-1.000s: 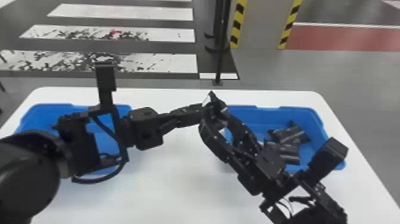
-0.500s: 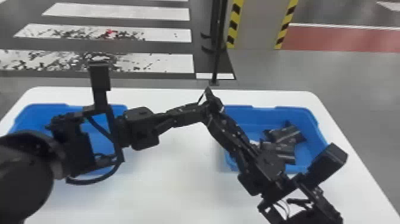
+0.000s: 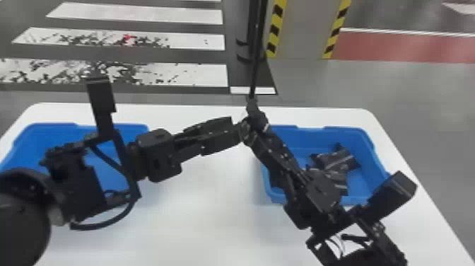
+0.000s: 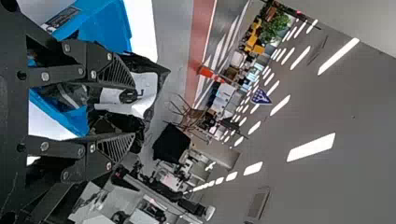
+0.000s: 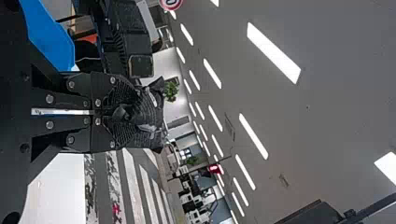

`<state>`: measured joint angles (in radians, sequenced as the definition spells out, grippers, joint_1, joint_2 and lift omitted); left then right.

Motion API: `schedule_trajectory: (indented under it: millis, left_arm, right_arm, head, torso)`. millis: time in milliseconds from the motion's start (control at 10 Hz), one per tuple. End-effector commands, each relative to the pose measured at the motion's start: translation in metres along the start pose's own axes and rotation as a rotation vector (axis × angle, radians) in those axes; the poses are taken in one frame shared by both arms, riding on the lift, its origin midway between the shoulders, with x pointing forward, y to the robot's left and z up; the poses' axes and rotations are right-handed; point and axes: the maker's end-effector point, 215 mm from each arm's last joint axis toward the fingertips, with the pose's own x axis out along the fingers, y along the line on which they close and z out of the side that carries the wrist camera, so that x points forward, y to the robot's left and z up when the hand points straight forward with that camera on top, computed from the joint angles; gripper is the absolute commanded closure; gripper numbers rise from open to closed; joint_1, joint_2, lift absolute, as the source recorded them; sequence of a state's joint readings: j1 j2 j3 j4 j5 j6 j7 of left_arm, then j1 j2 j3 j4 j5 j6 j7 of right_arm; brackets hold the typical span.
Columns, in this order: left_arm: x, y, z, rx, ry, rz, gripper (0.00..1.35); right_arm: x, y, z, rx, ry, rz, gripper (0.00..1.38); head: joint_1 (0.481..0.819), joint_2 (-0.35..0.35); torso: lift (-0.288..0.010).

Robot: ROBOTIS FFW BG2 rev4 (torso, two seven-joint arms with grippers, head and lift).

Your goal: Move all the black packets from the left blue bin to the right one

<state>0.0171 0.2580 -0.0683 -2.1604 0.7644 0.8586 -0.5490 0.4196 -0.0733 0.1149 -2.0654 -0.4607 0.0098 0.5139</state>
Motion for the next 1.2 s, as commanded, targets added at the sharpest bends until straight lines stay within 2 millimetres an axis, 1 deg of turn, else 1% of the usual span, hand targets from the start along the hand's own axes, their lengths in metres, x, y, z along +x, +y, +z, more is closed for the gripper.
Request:
schedule_trajectory:
  millis: [0,100,200,400,500,600,700,800,900,1000,1100]
  left_arm:
    - [-0.008,-0.008,0.005,0.013,-0.021,0.002,0.08]
    - [-0.014,-0.013,0.007,0.017,-0.034,0.004,0.13]
    - [-0.021,-0.019,0.004,0.014,-0.039,0.006,0.14]
    - [-0.034,-0.026,-0.004,-0.017,-0.056,0.013,0.14]
    - [-0.04,-0.025,-0.01,-0.046,-0.063,0.023,0.14]
    - [-0.044,-0.025,-0.015,-0.068,-0.064,0.025,0.14]
    - [-0.046,-0.024,-0.02,-0.083,-0.064,0.029,0.14]
    - [-0.049,-0.023,-0.022,-0.09,-0.066,0.036,0.14]
    - [-0.052,-0.022,-0.023,-0.095,-0.071,0.045,0.14]
    - [-0.057,-0.022,-0.023,-0.092,-0.076,0.054,0.14]
    - [-0.063,-0.019,-0.025,-0.094,-0.081,0.068,0.14]
  right_arm:
    - [-0.005,-0.014,-0.005,0.001,0.009,-0.027,1.28]
    - [-0.011,-0.031,-0.005,-0.014,0.016,-0.058,1.28]
    - [-0.017,-0.055,-0.003,-0.035,0.02,-0.099,1.28]
    - [-0.03,-0.121,0.001,-0.089,0.038,-0.201,1.28]
    - [-0.031,-0.148,-0.002,-0.099,0.061,-0.233,1.28]
    - [-0.03,-0.17,-0.01,-0.115,0.094,-0.254,1.28]
    - [-0.029,-0.189,-0.014,-0.139,0.126,-0.274,1.28]
    - [-0.032,-0.208,-0.018,-0.149,0.152,-0.305,1.28]
    - [-0.038,-0.222,-0.022,-0.145,0.165,-0.334,1.21]
    - [-0.043,-0.227,-0.032,-0.114,0.188,-0.35,1.01]
    - [-0.05,-0.229,-0.039,-0.097,0.199,-0.359,0.61]
  head:
    - [0.695,-0.075]
    - [0.695,-0.076]
    - [0.695,-0.085]
    - [0.695,-0.135]
    - [0.695,-0.15]
    - [0.695,-0.178]
    - [0.695,-0.194]
    - [0.695,-0.205]
    - [0.695,-0.215]
    - [0.695,-0.226]
    - [0.695,-0.229]
  torso:
    - [-0.185]
    - [-0.185]
    - [-0.185]
    - [-0.185]
    - [-0.185]
    - [-0.185]
    - [-0.185]
    - [-0.185]
    - [-0.185]
    - [-0.185]
    - [-0.185]
